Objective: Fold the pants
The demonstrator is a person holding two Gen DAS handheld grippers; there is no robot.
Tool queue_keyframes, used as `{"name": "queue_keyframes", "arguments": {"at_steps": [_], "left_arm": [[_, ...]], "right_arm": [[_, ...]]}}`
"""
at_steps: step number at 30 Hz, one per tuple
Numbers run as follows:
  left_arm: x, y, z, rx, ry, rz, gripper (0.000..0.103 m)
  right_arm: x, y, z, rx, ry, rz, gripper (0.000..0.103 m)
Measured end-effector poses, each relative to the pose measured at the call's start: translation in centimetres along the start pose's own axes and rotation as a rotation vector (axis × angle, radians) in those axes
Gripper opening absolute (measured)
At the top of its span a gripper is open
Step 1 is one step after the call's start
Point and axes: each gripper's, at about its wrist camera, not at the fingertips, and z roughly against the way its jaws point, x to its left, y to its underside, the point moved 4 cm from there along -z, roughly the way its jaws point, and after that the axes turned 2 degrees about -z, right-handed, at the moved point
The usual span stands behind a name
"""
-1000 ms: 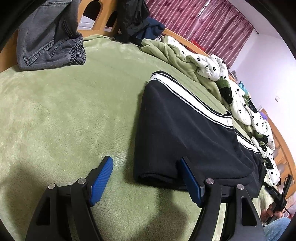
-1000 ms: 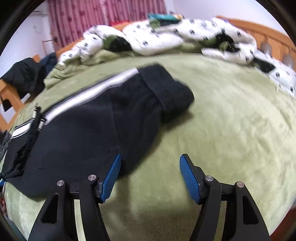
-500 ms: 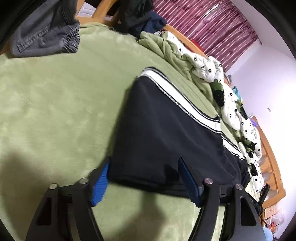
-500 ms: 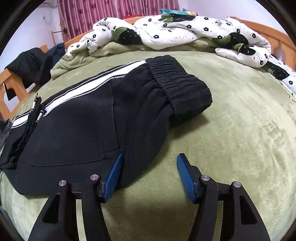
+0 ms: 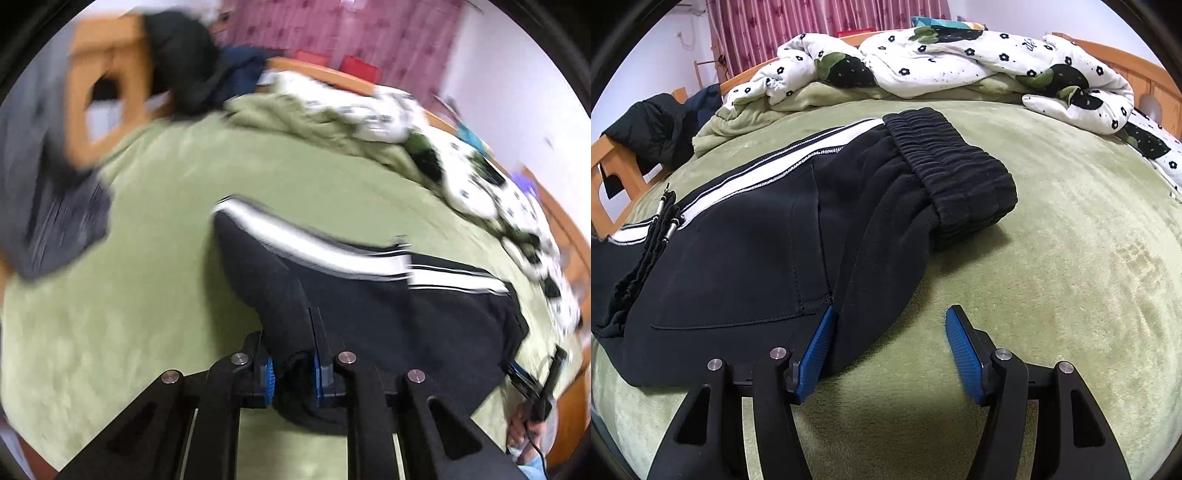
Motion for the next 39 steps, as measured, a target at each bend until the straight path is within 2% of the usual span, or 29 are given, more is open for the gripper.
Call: {"name": "queue_keyframes", "arguments": {"at_steps": [4,6,8,12,17,19,21,24,25,26,28,29,31,33,34,36,39], "left_arm": [[-9.3,-2.1,0.3,-0.027,-0.022,-0.251,0.014],[-13.2,-1.7,-0.5,-0.017,0.015,-0.323,0.014],[-16.5,-1.1,-1.6,-0.004,0.070,-0.348,0.013],[-22.3,2.1,-5.5,0.074,0.188,-0.370,0.013],[-25.1,7.7,-10.3,0.201,0.280,-0.345,0.013],[-25.0,8.7,-10.9,0.191,0.279,-0.352,0.014],[-24.7,8.8,-9.7,0.170,0.303,-0.389,0.019],[-23.8,7.5,-6.8,0.186,0.384,-0.397,0.035],[-23.2,7.1,-5.3,0.169,0.406,-0.411,0.045],[-22.4,6.8,-3.7,0.131,0.393,-0.438,0.062],[-20.3,6.5,-1.5,0.046,0.327,-0.475,0.073],[-18.8,6.6,-0.6,0.006,0.293,-0.478,0.073],[-15.5,6.8,-0.3,-0.004,0.241,-0.428,0.073],[-12.5,7.0,-1.4,0.042,0.229,-0.318,0.073],[-10.6,7.4,-2.4,0.095,0.203,-0.244,0.073],[-9.1,7.6,-3.7,0.169,0.161,-0.191,0.072],[-7.9,7.1,-4.1,0.221,0.188,-0.135,0.073]], "right_arm": [[-0.3,0.1,0.1,-0.007,-0.031,-0.031,0.061],[-0.4,0.1,0.2,-0.009,-0.042,-0.041,0.061],[-0.3,0.1,0.2,-0.009,-0.040,-0.040,0.061],[-0.3,0.2,0.2,-0.009,-0.034,-0.039,0.061],[-0.1,0.2,0.3,-0.009,-0.036,-0.042,0.061],[-0.2,0.3,0.4,-0.010,-0.034,-0.044,0.061],[-0.1,0.3,0.4,-0.010,-0.031,-0.043,0.061],[-0.2,0.4,0.7,-0.018,-0.041,-0.047,0.061],[-0.4,0.4,1.0,-0.022,-0.049,-0.051,0.061],[-0.5,0.5,1.4,-0.027,-0.051,-0.057,0.061],[-0.6,0.5,2.5,-0.041,-0.050,-0.073,0.061],[-0.4,0.4,3.4,-0.061,-0.062,-0.088,0.061],[0.4,-0.1,4.9,-0.081,-0.089,-0.123,0.061],[2.3,-0.8,5.8,-0.054,-0.143,-0.131,0.061],[4.0,-1.1,6.1,-0.037,-0.178,-0.116,0.061],[7.0,-1.5,6.4,-0.026,-0.196,-0.063,0.061],[11.7,-1.4,5.4,0.012,-0.219,0.028,0.061]]}}
